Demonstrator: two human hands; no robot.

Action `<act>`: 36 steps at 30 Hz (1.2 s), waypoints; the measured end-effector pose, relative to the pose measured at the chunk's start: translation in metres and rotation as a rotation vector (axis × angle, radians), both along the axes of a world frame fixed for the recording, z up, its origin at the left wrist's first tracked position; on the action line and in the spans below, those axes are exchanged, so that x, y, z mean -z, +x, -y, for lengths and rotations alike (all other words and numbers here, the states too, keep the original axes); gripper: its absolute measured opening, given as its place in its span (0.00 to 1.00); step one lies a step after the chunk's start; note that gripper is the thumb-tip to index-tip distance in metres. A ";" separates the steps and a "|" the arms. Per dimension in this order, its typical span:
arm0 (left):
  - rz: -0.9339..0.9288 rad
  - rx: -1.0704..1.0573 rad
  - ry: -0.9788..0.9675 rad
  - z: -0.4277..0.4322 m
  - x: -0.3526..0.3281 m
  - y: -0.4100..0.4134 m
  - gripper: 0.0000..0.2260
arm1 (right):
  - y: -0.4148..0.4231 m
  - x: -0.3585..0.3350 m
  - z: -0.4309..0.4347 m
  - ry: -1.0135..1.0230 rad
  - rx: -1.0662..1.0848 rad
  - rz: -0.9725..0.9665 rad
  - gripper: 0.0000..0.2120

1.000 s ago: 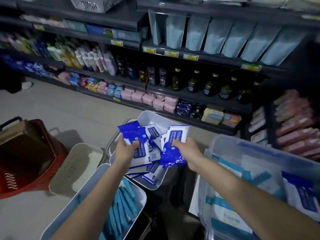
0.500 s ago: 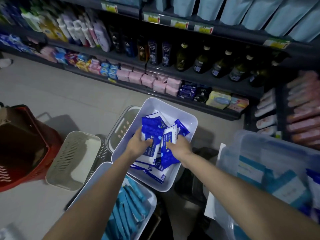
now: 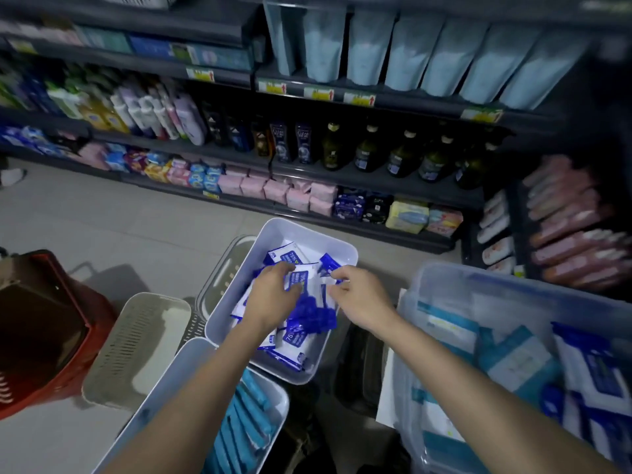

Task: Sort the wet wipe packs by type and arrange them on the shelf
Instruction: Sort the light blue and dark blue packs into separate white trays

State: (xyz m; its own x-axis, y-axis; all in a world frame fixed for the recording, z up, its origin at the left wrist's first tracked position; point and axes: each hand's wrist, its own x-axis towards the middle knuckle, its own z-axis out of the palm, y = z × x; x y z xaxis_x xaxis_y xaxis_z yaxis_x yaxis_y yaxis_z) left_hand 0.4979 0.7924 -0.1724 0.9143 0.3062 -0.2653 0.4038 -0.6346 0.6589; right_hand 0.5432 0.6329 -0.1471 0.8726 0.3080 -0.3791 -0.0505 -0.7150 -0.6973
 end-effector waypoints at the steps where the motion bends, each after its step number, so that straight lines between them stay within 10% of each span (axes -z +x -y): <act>1: 0.024 0.028 -0.005 0.013 -0.009 0.001 0.18 | -0.004 -0.008 0.012 0.027 0.016 0.023 0.10; 14: 0.234 0.456 0.030 0.186 -0.057 0.003 0.17 | -0.044 -0.011 0.259 -0.076 0.337 0.105 0.10; 27: -0.194 0.503 0.134 0.268 0.003 0.003 0.19 | -0.027 0.045 0.403 -0.504 0.313 0.044 0.12; 36: -0.270 0.463 0.142 0.287 0.020 -0.006 0.19 | -0.006 0.067 0.399 -0.407 0.526 -0.088 0.37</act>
